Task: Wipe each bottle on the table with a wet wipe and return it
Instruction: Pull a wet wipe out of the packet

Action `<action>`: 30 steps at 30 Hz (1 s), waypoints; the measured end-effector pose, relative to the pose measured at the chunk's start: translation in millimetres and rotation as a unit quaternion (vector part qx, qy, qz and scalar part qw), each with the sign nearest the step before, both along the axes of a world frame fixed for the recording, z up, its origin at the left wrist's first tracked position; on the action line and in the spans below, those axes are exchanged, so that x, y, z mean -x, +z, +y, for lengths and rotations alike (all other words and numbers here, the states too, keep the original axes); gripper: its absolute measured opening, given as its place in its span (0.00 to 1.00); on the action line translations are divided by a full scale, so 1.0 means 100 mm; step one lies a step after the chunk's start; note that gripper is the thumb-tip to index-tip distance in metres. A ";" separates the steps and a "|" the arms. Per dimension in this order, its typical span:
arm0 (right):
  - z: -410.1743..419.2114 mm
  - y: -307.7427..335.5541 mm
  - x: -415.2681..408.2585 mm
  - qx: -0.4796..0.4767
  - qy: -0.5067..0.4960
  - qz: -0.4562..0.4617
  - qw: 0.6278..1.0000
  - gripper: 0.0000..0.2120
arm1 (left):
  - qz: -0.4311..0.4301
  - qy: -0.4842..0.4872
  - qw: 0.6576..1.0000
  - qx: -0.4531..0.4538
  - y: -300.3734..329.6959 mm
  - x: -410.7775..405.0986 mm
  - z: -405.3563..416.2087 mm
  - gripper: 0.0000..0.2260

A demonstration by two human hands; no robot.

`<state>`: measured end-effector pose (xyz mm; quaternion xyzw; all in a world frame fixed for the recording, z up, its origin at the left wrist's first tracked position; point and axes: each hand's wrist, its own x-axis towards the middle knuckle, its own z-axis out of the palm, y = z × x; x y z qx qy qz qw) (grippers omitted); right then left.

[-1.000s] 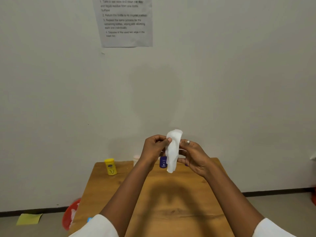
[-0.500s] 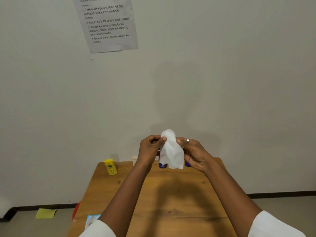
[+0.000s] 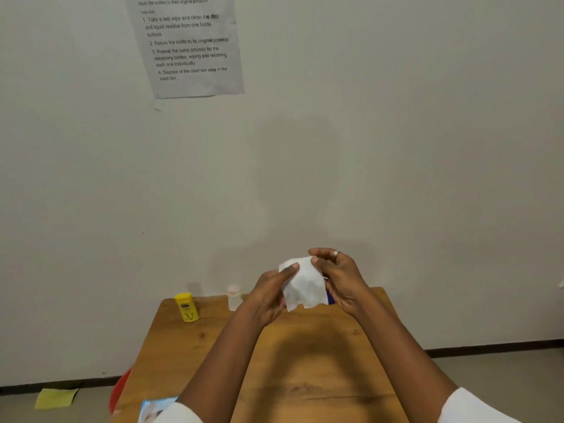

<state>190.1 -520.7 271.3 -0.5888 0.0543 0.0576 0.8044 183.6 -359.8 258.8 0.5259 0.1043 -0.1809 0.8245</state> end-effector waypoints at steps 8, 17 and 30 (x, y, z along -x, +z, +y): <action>-0.03 -0.25 0.00 0.066 -0.030 0.039 0.997 0.07 | 0.003 0.019 1.000 -0.015 -0.24 -0.04 0.13 0.15; -0.12 -0.07 -0.09 -0.021 -0.076 0.002 0.997 0.09 | -0.106 0.025 0.984 -0.144 0.05 -0.34 -0.04 0.11; -0.51 -0.95 -0.08 -0.045 -0.076 0.176 0.980 0.17 | 0.013 -0.069 0.982 -0.178 -0.74 -0.40 -0.48 0.12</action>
